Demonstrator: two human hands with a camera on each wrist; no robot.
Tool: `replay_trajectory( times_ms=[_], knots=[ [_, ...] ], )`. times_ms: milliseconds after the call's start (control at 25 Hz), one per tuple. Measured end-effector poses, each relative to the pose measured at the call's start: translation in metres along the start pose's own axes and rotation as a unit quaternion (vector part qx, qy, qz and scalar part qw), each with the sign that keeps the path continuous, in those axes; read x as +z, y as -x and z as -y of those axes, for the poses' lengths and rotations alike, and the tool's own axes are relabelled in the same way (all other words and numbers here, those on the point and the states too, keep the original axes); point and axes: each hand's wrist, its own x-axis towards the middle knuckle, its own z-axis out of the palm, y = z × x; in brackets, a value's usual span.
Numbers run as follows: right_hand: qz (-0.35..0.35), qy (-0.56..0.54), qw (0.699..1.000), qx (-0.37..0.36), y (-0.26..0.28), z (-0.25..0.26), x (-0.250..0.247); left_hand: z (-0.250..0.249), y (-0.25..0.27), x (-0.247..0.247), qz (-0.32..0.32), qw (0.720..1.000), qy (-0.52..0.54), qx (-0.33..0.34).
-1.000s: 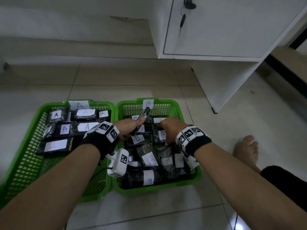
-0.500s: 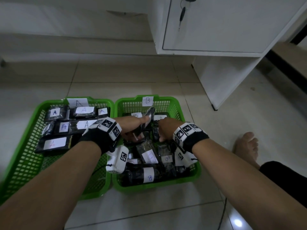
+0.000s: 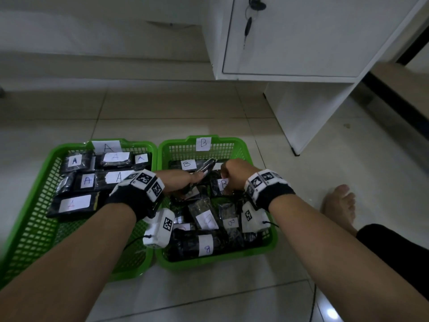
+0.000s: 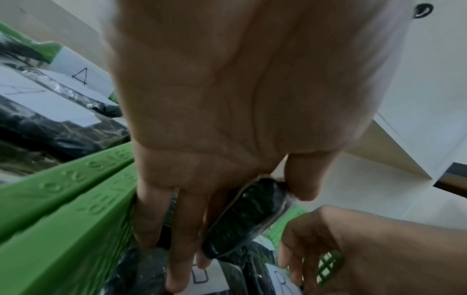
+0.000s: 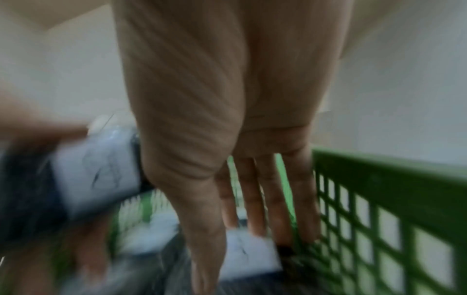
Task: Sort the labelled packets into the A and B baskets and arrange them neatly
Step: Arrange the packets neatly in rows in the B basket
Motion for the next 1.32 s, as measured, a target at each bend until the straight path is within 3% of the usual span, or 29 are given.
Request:
replay_trajectory(
  times_ms=[80,160,240,280,360,440,480,520,600,680,880,1000,1120,1200,1280,1320],
  knots=[
    [-0.016,-0.211,0.977,0.021,0.006,-0.007,-0.009,0.000,0.003,-0.003,-0.039,0.997,0.049,0.040],
    [-0.019,-0.426,0.904,0.003,0.017,-0.007,-0.019,0.002,0.005,-0.007,-0.145,0.983,0.009,0.113],
    [0.006,-0.539,0.842,-0.025,0.023,-0.004,-0.026,0.000,0.011,-0.005,-0.254,0.949,-0.047,0.183],
    [0.018,-0.551,0.833,-0.039,0.024,-0.002,-0.026,0.000,0.011,-0.003,-0.293,0.930,-0.062,0.212],
    [0.016,-0.504,0.861,-0.063,0.022,0.000,-0.025,0.003,0.009,-0.005,-0.344,0.904,-0.078,0.242],
    [-0.006,-0.453,0.888,-0.078,0.023,0.001,-0.022,0.008,0.008,-0.009,-0.332,0.911,-0.046,0.239],
    [-0.020,-0.465,0.881,-0.083,0.023,0.002,-0.021,0.008,0.010,-0.011,-0.288,0.931,0.011,0.224],
    [-0.037,-0.505,0.858,-0.084,0.025,0.004,-0.021,0.006,0.014,-0.012,-0.224,0.946,0.099,0.214],
    [-0.067,-0.588,0.802,-0.080,0.027,0.012,-0.021,-0.001,0.019,-0.010,-0.124,0.934,0.278,0.184],
    [-0.111,-0.602,0.788,-0.067,0.028,0.021,-0.021,-0.007,0.025,-0.009,-0.102,0.917,0.353,0.158],
    [-0.195,-0.564,0.801,-0.045,0.025,0.036,-0.019,-0.010,0.030,-0.016,-0.130,0.892,0.400,0.164],
    [-0.221,-0.472,0.850,-0.074,0.026,0.043,-0.023,-0.010,0.031,-0.016,-0.145,0.870,0.438,0.171],
    [-0.234,-0.358,0.899,-0.097,0.024,0.048,-0.030,-0.011,0.032,-0.017,-0.133,0.886,0.413,0.164],
    [-0.238,-0.296,0.921,-0.081,0.017,0.039,-0.039,-0.015,0.033,-0.019,-0.149,0.920,0.324,0.165],
    [-0.225,-0.212,0.950,-0.043,0.007,0.020,-0.051,-0.014,0.029,-0.020,-0.188,0.961,0.112,0.168],
    [-0.208,-0.158,0.965,-0.017,0.003,0.009,-0.055,-0.011,0.025,-0.018,-0.195,0.969,-0.004,0.154]
  ],
)
